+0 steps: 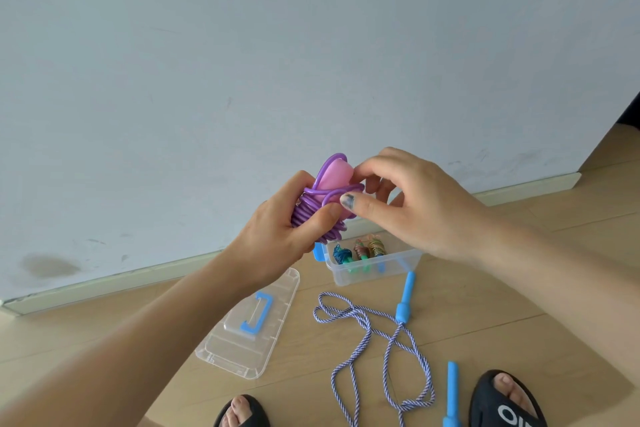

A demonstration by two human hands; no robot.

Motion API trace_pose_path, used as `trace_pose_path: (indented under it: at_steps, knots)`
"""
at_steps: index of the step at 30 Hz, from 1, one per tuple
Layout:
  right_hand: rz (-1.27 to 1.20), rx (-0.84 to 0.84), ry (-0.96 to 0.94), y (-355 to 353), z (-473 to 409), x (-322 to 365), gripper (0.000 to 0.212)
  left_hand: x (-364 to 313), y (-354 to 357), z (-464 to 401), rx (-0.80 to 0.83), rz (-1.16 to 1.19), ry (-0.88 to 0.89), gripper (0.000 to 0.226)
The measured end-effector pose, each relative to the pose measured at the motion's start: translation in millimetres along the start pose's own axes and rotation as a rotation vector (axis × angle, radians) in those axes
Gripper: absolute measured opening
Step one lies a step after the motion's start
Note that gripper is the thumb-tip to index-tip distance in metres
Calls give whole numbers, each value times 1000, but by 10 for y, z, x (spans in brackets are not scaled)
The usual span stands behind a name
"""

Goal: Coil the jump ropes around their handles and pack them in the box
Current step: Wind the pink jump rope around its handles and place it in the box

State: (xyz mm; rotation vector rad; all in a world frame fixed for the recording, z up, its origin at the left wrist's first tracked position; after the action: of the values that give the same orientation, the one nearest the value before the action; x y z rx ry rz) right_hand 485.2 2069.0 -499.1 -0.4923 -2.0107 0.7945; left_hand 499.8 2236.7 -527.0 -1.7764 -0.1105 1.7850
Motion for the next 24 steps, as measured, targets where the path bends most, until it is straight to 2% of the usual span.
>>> trace_pose_path:
  at_steps: [4, 10, 13, 16, 22, 24]
  knots:
    - [-97, -40, -10, -31, -20, 12, 16, -2, -9, 23, 3, -47, -3, 39]
    - [-257, 21, 79, 42, -16, -27, 16, 34, -17, 18, 38, -39, -19, 21]
    - [-294, 59, 83, 93, 0, -8, 17, 42, -70, -4, 22, -31, -29, 26]
    - [-299, 67, 81, 156, 12, 26, 13, 28, -105, -6, 16, -102, -6, 20]
    - [-642, 71, 294, 227, 73, -79, 18, 15, -84, 6, 38, -151, 27, 36]
    - [-675, 36, 340, 246, 82, -109, 24, -11, -89, -6, 39, -168, 51, 37]
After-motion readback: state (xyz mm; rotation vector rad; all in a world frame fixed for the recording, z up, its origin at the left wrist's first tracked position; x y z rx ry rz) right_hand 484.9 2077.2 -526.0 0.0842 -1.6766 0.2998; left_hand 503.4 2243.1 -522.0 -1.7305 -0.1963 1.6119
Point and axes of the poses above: each hand's wrist, its own z-axis away from the middle knuckle, its own y-axis out of the palm, x = y × z, the point moved 6 cm from there along -z, towards the middle knuckle, and after that the axes turned 12 degrees about -y, right-handed, at the moved point
